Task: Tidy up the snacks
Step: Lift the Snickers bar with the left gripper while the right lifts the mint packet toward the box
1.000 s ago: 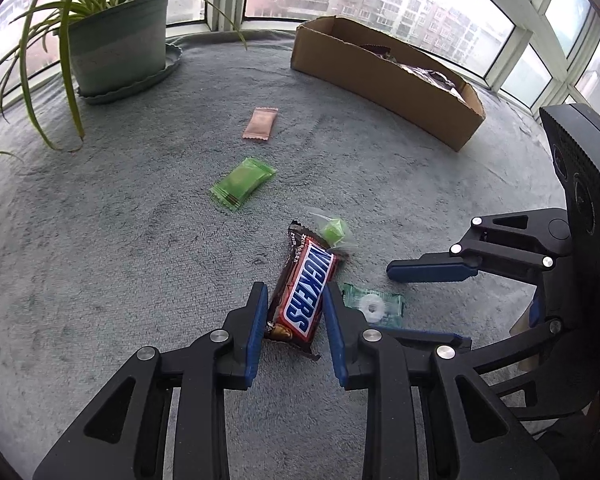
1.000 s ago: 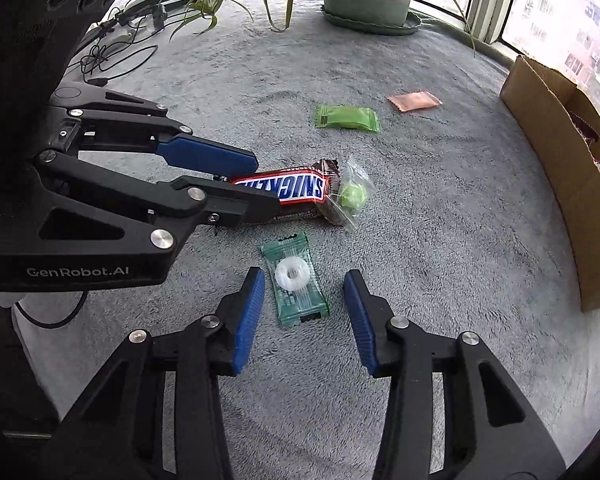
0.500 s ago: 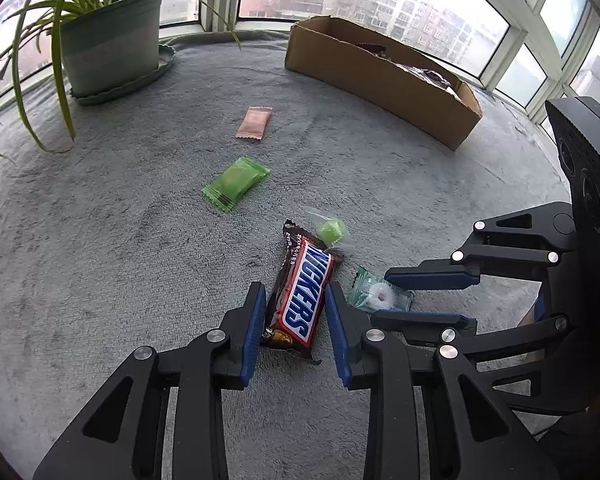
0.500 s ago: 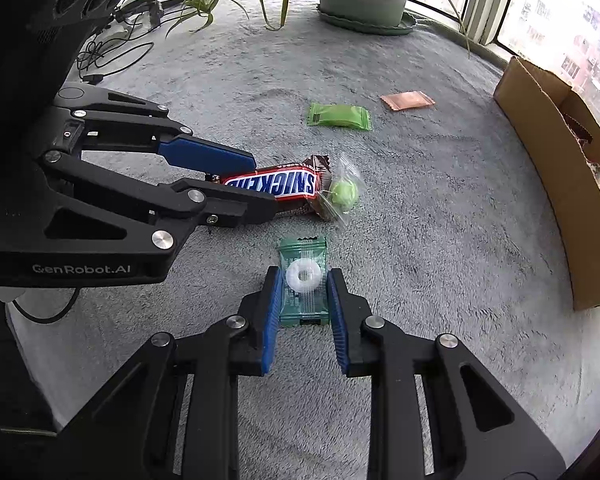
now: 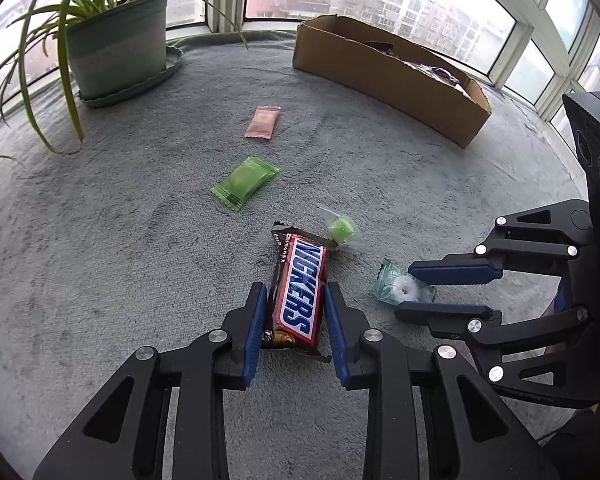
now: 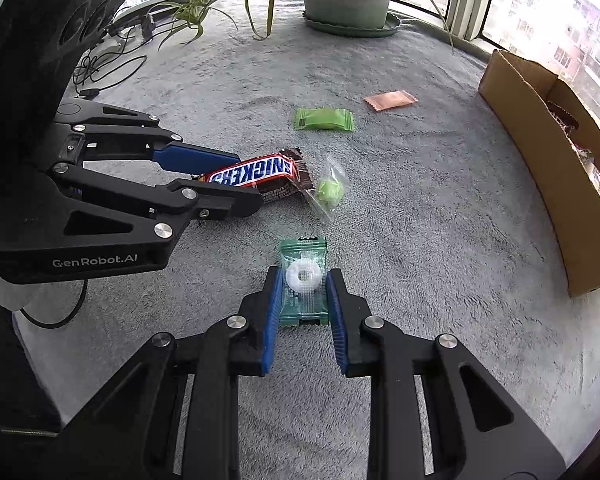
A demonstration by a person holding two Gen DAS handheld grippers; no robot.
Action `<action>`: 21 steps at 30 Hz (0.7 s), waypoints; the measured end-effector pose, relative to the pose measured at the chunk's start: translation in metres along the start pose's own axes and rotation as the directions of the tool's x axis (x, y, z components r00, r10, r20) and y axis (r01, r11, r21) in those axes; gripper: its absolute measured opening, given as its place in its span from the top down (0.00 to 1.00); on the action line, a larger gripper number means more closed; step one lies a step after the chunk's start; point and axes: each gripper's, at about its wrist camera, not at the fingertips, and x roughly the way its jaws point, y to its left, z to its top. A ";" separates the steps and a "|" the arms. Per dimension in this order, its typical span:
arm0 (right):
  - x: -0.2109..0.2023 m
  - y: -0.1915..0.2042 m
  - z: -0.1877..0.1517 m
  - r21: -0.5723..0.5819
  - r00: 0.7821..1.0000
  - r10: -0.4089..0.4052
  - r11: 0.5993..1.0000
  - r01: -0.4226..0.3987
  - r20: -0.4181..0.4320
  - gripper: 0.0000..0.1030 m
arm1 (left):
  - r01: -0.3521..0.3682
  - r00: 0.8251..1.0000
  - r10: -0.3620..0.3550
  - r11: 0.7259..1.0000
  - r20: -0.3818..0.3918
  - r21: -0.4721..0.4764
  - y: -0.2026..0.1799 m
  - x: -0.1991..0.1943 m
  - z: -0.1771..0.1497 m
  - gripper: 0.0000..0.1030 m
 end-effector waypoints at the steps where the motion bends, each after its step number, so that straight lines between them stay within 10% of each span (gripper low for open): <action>1: -0.003 -0.001 0.000 0.005 1.000 -0.002 1.000 0.002 0.007 0.77 | -0.004 1.000 0.004 1.000 0.003 -0.002 0.000 -0.002 0.000 0.74; 21: -0.069 -0.063 0.005 0.170 0.982 -0.111 0.982 0.084 0.153 0.77 | 0.007 0.984 -0.013 0.999 0.179 0.034 -0.021 -0.058 0.044 0.74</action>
